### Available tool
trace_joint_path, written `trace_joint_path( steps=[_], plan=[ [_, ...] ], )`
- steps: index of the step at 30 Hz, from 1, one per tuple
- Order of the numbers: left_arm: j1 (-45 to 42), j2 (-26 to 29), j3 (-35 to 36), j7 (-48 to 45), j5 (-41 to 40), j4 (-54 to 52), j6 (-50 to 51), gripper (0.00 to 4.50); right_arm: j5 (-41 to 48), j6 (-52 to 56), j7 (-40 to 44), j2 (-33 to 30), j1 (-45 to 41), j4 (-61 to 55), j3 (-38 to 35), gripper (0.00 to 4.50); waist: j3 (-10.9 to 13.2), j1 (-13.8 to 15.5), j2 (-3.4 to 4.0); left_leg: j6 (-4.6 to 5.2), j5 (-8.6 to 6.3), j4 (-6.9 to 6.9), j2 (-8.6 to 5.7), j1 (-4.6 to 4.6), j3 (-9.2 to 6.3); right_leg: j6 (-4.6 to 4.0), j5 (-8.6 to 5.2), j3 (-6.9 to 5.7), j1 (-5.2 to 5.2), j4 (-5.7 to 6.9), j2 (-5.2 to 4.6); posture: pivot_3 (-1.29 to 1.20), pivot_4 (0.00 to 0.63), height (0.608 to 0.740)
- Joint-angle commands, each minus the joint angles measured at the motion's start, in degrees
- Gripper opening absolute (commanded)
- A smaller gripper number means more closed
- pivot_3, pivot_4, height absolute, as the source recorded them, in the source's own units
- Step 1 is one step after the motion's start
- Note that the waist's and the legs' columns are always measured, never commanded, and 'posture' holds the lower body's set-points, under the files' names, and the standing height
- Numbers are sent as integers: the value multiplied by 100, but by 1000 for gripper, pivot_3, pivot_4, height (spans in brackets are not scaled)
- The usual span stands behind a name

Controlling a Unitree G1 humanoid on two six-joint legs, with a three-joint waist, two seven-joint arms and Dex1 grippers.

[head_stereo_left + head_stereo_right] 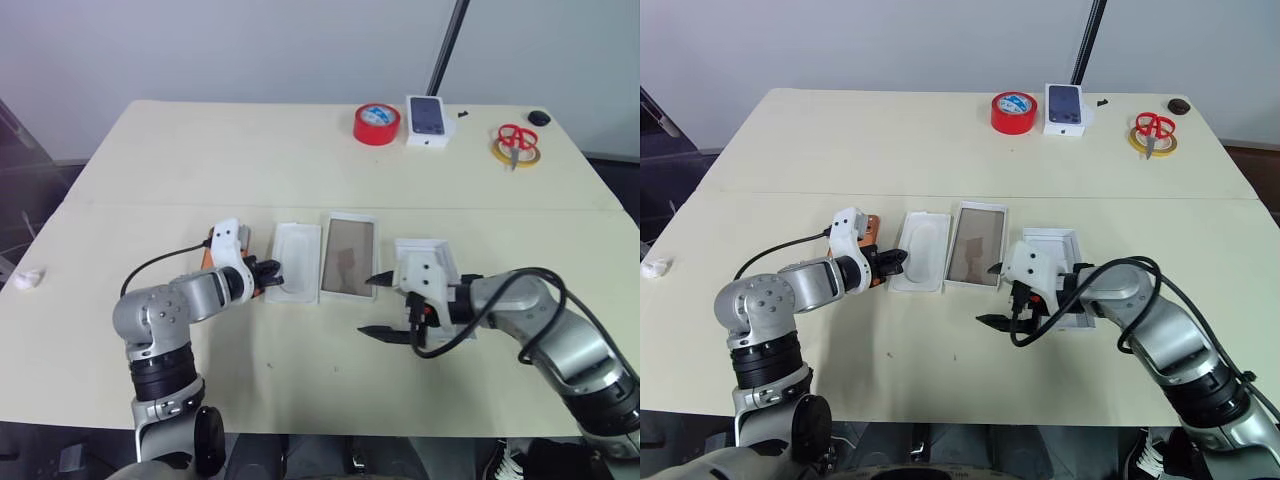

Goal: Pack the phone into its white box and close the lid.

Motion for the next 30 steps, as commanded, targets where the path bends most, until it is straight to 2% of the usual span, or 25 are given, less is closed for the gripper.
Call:
trace_joint_path(
  steps=[1, 4, 6, 10, 17, 22, 25, 26, 28, 30],
  plan=[
    [-71, -76, 281, 61, -30, -225, 50, 26, -401, 26, -179, 276, -280, 232, 473, 4500, 0, 1, 0, -1, 0, 0, 0, 0, 0, 0, 0, 0, -1, 1, 0, 0, 150, 732],
    [-40, -87, 398, 62, -71, -401, 134, 0, -880, -109, -361, 427, -445, 623, 817, 3219, 0, 3, 0, -3, 2, 0, 0, -2, -2, 0, 0, -1, -2, 1, -1, 0, 150, 732],
    [-12, -91, 510, 59, -92, -545, 197, 0, -1033, -255, -325, 461, -480, 738, 936, 2040, 0, 6, 0, -5, 3, 0, 1, -4, -2, 0, 0, -1, -3, 1, -4, 0, 150, 732],
    [-68, -124, 918, 29, -173, -786, 320, 0, -1048, -477, -67, 448, -455, 621, 985, 36, 0, 5, -1, -7, 4, 0, 2, -3, -4, 0, 0, -3, -2, 0, -4, 0, 150, 732],
    [-422, 115, 1469, -128, -219, -948, 623, 0, -883, -844, 516, 240, -111, -65, 1012, 36, 3, 0, -5, -7, 4, -1, 0, -4, -7, 0, 0, -6, -2, 0, -1, 0, 150, 732],
    [-492, 160, 1417, -225, -279, -1060, 795, 0, -1152, -794, 195, 577, -211, 122, 1012, 36, 3, -8, -7, -8, 4, -1, 1, -2, -7, 0, 0, -6, 0, 0, -4, 0, 150, 732],
    [-454, 65, 1315, -203, -354, -1176, 796, 0, -1159, -573, 95, 779, -322, 187, 983, 927, 3, -3, -7, -10, 6, -1, 4, -2, -9, 0, 0, -6, -2, 2, -3, 0, 150, 732],
    [-441, -4, 1280, -175, -391, -1231, 796, 0, -1165, -528, 48, 849, -359, 179, 967, 1534, 3, -2, -7, -11, 6, -2, 5, -2, -9, 0, 0, -6, -2, 2, -5, 0, 150, 732],
    [-421, -132, 1215, -112, -440, -1314, 796, 0, -1175, -485, -48, 936, -403, 153, 919, 2322, 3, 0, -7, -12, 7, -2, 5, -3, -9, 0, 0, -6, -2, 1, -8, 0, 150, 732],
    [-383, -245, 1126, -44, -479, -1381, 796, 0, -1165, -462, -134, 963, -424, 118, 797, 3370, 3, 15, -7, -13, 7, -2, 5, -4, -10, 0, 0, -6, -2, 1, -10, 0, 150, 732]
  ],
)
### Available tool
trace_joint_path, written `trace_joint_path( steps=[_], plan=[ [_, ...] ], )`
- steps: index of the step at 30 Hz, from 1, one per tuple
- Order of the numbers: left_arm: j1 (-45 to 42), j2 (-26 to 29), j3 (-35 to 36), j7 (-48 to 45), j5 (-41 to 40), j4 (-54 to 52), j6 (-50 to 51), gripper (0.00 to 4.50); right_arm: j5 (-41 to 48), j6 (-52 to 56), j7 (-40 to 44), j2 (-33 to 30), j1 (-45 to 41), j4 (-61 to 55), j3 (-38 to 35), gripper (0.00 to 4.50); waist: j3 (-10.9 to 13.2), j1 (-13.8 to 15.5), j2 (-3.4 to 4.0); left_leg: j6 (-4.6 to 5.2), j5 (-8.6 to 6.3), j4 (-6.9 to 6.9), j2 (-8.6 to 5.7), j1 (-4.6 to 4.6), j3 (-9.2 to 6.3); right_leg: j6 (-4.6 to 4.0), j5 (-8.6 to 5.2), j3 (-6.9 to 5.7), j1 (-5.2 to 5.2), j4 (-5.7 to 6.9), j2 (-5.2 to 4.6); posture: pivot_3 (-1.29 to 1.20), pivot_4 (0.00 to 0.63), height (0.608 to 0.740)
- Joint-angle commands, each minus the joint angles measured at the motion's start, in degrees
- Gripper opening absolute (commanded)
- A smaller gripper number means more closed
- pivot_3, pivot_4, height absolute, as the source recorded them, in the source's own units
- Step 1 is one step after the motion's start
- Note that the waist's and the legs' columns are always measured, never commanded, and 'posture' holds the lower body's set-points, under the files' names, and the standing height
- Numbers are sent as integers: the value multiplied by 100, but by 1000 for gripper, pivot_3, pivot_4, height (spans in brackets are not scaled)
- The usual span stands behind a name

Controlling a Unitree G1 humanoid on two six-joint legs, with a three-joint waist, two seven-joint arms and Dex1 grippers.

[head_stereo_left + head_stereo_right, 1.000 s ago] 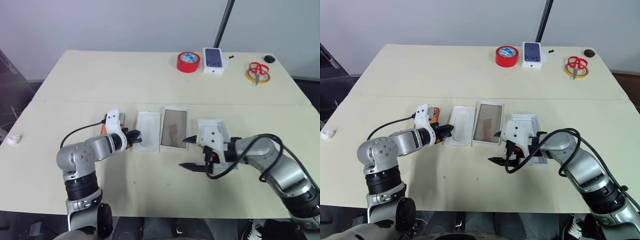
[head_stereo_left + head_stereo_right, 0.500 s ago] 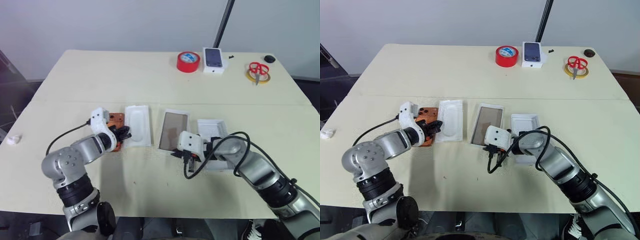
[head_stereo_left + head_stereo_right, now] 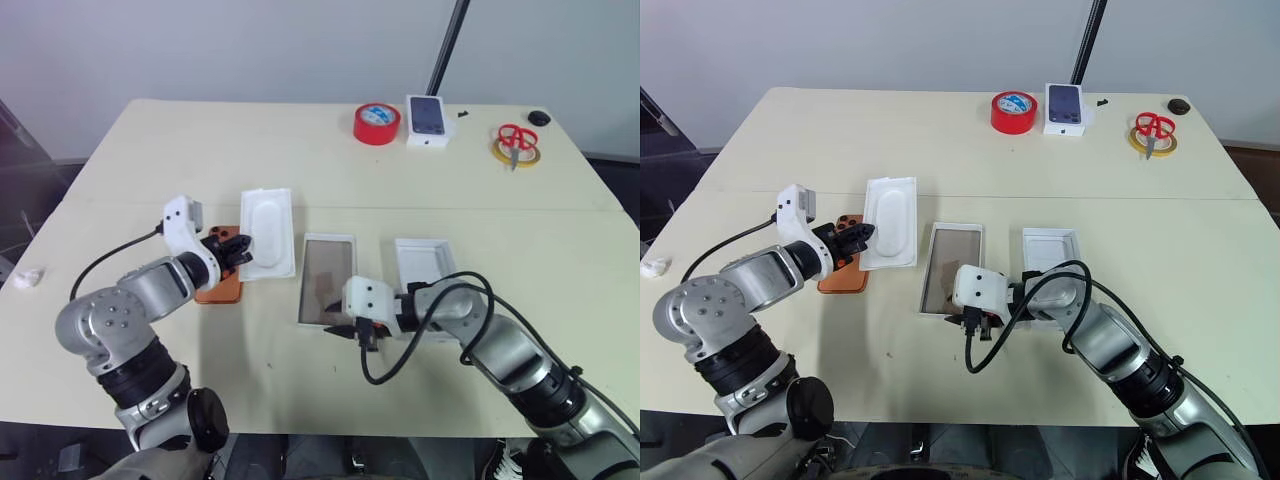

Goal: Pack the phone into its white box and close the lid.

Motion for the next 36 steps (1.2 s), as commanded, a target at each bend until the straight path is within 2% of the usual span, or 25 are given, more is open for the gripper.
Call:
trace_joint_path(
  steps=[1, 2, 10, 18, 21, 25, 27, 28, 29, 32, 34, 36],
  plan=[
    [35, -119, -228, 105, -204, -312, 50, 0, 47, 43, -138, 24, -107, -173, -317, 3918, 0, 6, 0, 0, 0, 0, -1, 0, 0, 0, 0, 0, 0, 0, -1, 0, 150, 732],
    [83, -153, -315, 144, -224, -358, 50, 0, 128, 80, -121, -24, -116, -194, -458, 4403, 0, 0, 0, 0, 0, 0, -2, 0, 0, 0, 0, 0, 0, -1, -3, 0, 150, 732],
    [537, -563, -1180, 589, -385, -640, 50, 0, 652, -227, 446, -1018, 86, -8, -1712, 4403, 1, 1, -1, 1, -1, 0, -3, 0, 0, 0, 0, 1, 2, -2, -2, 0, 150, 732],
    [749, -852, -1654, 864, -428, -613, 50, 0, 481, -627, 387, -1142, 2, 456, -1796, 4403, 1, -17, -1, 2, -1, -1, -5, 3, 0, -1, 0, 4, 2, -2, 12, 0, 150, 732],
    [762, -794, -1637, 880, -482, -595, 50, 945, 409, -724, 343, -1081, -90, 598, -1754, 4467, 1, -9, -1, 2, -1, -1, -6, 2, 1, -1, 0, 5, 2, -2, 11, 0, 150, 732],
    [684, -753, -1495, 854, -595, -620, 50, 2934, 344, -808, 284, -967, -187, 734, -1680, 4467, 1, -6, -1, 1, -1, -1, -6, 2, 1, -1, 0, 4, 2, -2, 11, 0, 150, 732],
    [598, -746, -1352, 798, -676, -664, 50, 2934, 333, -794, 274, -894, -248, 784, -1642, 4467, 1, -7, -1, 1, 0, -1, -6, 2, 1, -1, 0, 4, 2, -2, 11, 0, 150, 732],
    [543, -749, -1253, 776, -721, -679, 50, 2973, 332, -771, 253, -842, -281, 809, -1629, 3931, 1, -6, -1, 1, 0, -1, -5, 2, 1, -1, 0, 4, 2, -2, 10, 0, 150, 732],
    [470, -727, -1138, 736, -755, -691, 50, 2973, 334, -712, 211, -769, -330, 832, -1605, 3691, 1, -6, -1, 1, 0, 0, -5, 2, 1, -1, 0, 3, 2, -2, 11, 0, 150, 732],
    [268, -471, -904, 556, -753, -728, 40, 2973, 255, -512, 30, -513, -490, 887, -1461, 2236, 1, -24, -1, 1, 0, 0, -6, 2, 0, -1, 0, 3, 2, -2, 13, 0, 150, 732],
    [294, -92, -944, 340, -714, -761, -140, 2973, 177, -362, -130, -307, -588, 911, -1324, 1065, 0, -26, 0, 0, 0, -1, -5, 3, 0, -1, 0, 3, 1, -1, 14, 0, 150, 732],
    [577, 629, -1351, -51, -572, -893, -570, 2973, 51, -203, -344, -49, -693, 957, -1150, 201, 0, -46, 0, -1, 1, -2, -4, 2, 0, -1, 0, 3, -1, -1, 14, 0, 150, 732]
  ],
)
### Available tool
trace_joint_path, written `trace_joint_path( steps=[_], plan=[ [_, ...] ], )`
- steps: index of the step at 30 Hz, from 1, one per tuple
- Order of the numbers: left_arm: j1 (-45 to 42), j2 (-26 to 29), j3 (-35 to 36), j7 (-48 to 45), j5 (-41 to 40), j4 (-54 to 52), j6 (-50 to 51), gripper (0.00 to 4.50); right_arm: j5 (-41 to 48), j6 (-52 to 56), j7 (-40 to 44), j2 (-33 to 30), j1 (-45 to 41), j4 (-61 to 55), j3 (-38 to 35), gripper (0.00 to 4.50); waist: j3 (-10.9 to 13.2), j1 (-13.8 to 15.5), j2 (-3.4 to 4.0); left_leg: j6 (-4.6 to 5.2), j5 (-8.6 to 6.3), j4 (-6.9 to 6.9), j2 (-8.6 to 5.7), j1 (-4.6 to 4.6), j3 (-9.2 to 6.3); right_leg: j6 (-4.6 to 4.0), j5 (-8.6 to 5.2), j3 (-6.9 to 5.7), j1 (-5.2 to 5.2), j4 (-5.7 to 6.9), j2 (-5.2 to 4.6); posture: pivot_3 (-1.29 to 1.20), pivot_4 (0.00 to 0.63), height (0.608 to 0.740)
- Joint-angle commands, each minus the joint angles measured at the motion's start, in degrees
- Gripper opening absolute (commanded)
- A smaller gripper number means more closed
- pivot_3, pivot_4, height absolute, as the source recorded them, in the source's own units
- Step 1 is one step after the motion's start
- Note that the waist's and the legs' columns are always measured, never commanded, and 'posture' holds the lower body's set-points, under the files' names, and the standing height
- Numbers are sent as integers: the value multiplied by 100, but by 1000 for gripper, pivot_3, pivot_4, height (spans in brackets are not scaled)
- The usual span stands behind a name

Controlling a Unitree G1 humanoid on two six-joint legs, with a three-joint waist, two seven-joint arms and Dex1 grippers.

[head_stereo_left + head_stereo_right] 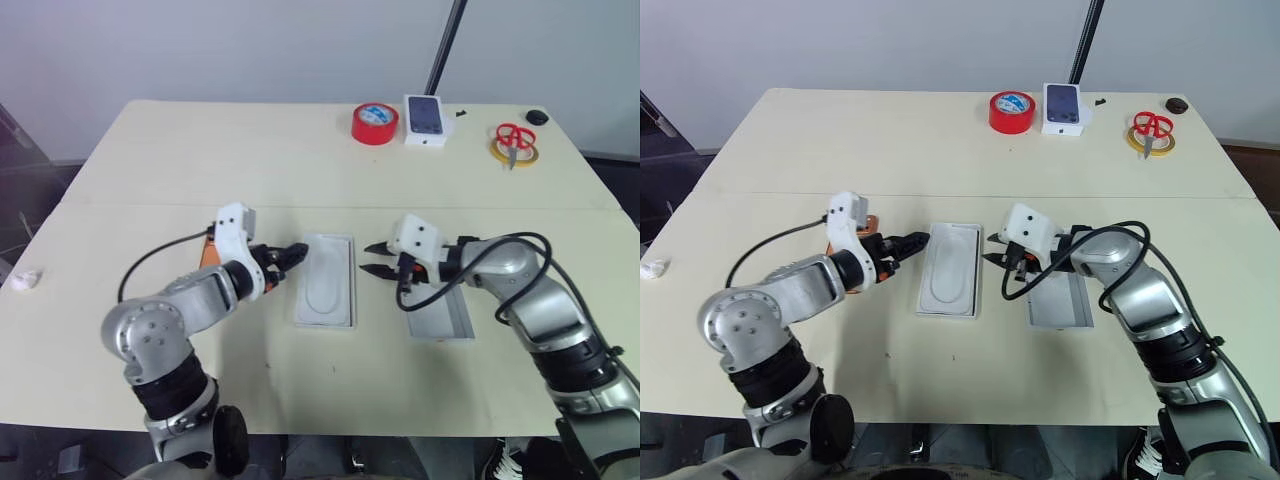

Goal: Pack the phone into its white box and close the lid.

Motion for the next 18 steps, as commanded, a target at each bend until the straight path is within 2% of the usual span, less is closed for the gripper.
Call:
trace_joint_path(
  steps=[1, 2, 5, 9, 13, 18],
  plan=[
    [481, 1105, -585, -765, 151, -417, -857, 2973, -231, 305, -439, 428, -293, 25, 252, 89, 0, -39, 1, -4, 2, -3, 1, 2, 3, 0, 0, 3, -3, 2, 0, 0, 150, 732],
    [700, 1440, -774, -1023, 244, -469, -1216, 2973, -305, 404, -584, 574, -361, 80, 317, 89, 0, -19, 1, -36, 20, -13, 3, 2, 4, -1, 0, 6, -8, 6, -4, 0, 150, 732],
    [1707, 2427, -1238, -2099, 762, -570, -2741, 2973, -580, 634, -1079, 1053, -560, 352, 518, 89, 0, -41, 1, -46, 26, -18, 6, 2, 6, -2, 0, 6, -13, 6, -11, 0, 150, 732],
    [2680, 3216, -1490, -3150, 1255, -642, -4280, 2973, -799, 706, -1415, 1461, -670, 609, 690, 89, 0, 37, 1, -34, 19, -23, 11, -2, 7, -8, -1, 2, -16, 1, -25, 0, 150, 732],
    [3248, 3546, -1450, -3687, 1348, -675, -5001, 2973, -1077, 630, -1705, 1738, -766, 905, 884, 89, 0, 17, 1, -30, 17, -23, 5, -4, 14, -27, -9, 1, -14, -8, -45, 0, 150, 732],
    [3424, 3588, -1457, -3724, 1369, -644, -5248, 2973, -1491, 493, -1925, 1758, -835, 1149, 1094, 89, 0, -4, 1, -26, 14, -23, 8, -5, 15, -12, 0, -1, -16, -8, -43, 0, 150, 732]
  ],
)
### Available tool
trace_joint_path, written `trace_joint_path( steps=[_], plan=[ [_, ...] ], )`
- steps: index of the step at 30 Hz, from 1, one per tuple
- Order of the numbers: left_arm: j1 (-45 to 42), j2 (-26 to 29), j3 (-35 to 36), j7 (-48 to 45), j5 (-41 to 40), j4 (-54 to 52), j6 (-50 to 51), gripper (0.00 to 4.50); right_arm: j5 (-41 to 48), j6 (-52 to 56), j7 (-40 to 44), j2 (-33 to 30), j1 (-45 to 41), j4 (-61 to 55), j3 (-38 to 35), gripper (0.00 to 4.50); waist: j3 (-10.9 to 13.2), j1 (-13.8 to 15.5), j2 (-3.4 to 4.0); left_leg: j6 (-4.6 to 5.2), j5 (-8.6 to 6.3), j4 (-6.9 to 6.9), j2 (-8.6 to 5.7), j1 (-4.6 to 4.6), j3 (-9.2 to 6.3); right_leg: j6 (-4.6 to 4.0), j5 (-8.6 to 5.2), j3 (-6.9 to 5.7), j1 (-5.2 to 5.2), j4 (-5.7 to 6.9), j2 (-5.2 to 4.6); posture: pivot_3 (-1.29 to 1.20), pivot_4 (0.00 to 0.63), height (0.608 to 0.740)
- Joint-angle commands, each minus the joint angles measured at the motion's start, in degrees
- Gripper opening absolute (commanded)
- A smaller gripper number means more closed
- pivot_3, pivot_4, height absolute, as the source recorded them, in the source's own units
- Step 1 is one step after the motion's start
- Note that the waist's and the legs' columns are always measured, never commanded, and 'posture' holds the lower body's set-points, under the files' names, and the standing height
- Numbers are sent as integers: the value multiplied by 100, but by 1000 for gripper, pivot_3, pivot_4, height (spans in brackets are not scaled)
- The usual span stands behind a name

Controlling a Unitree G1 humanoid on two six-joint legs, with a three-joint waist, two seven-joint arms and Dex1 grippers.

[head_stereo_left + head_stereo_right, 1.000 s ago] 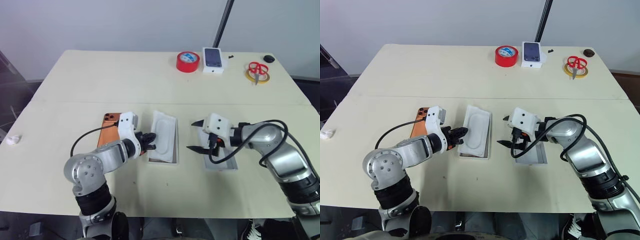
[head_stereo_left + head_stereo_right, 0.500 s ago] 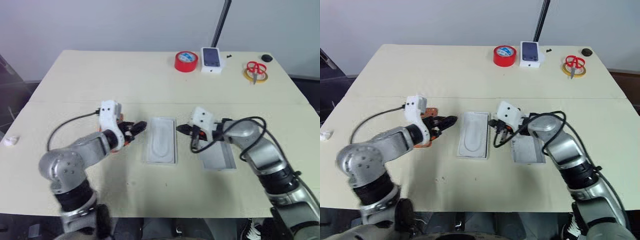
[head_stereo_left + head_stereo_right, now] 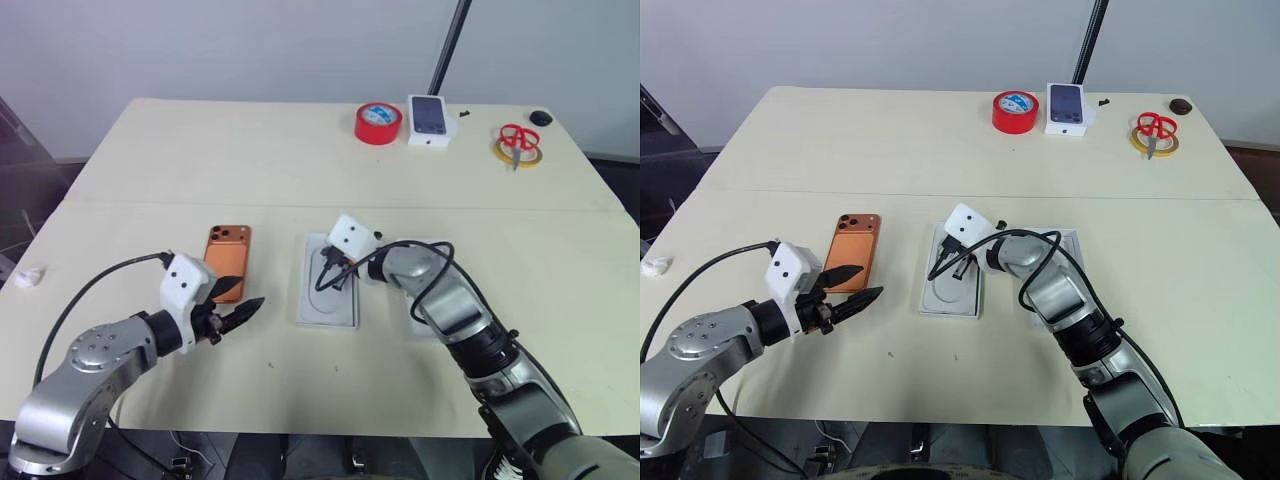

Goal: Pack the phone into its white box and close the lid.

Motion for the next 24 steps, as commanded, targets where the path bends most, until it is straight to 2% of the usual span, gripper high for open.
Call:
trace_joint_path(
  steps=[1, 13, 16, 18, 21, 22, 24],
  plan=[
    [52, 40, 56, -23, 35, -164, -223, 2973, -319, -168, -145, -17, -177, 0, 65, 89, 0, -11, 0, 1, 0, 0, 0, 0, 0, 1, 1, 1, 0, 0, 1, 0, 150, 732],
    [169, -27, 172, 135, -55, -87, -239, 2973, -453, 61, 169, -270, -51, -555, 44, 89, 0, -21, 0, 6, -3, 0, 6, 0, -2, 4, 2, 1, -1, 1, 20, 0, 150, 732],
    [97, -74, 272, 313, -145, 42, -5, 2973, -366, 65, 263, -185, -73, -699, 24, 89, 0, -22, 0, 6, -3, 0, 7, 0, -3, 4, 2, 1, -1, 1, 21, 0, 150, 732],
    [-76, -258, 596, 645, -508, 260, 449, 2973, -200, 45, 352, -38, -101, -820, -23, 89, 0, -21, 0, 6, -3, 0, 6, 0, -3, 4, 2, 1, -1, 1, 21, 0, 150, 732],
    [-437, -509, 1172, 1337, -762, 701, 1056, 3807, 0, 228, 340, 348, -237, -890, -56, 0, 0, -36, -1, 6, -3, 1, 9, 0, -7, 5, 3, -1, -1, 6, 25, 0, 150, 732],
    [-567, -560, 1339, 1554, -825, 824, 1262, 4276, 14, 293, 319, 493, -306, -847, 5, 0, 0, -41, -1, 6, -3, 2, 12, 1, -9, 5, 3, -2, -1, 7, 29, 0, 150, 732],
    [-827, -675, 1603, 1945, -997, 1025, 1728, 4439, -53, 401, 304, 685, -413, -734, 190, 0, 0, -38, -1, 6, -3, 2, 11, 1, -11, 6, 3, -2, -6, 15, 32, 0, 150, 732]
  ],
)
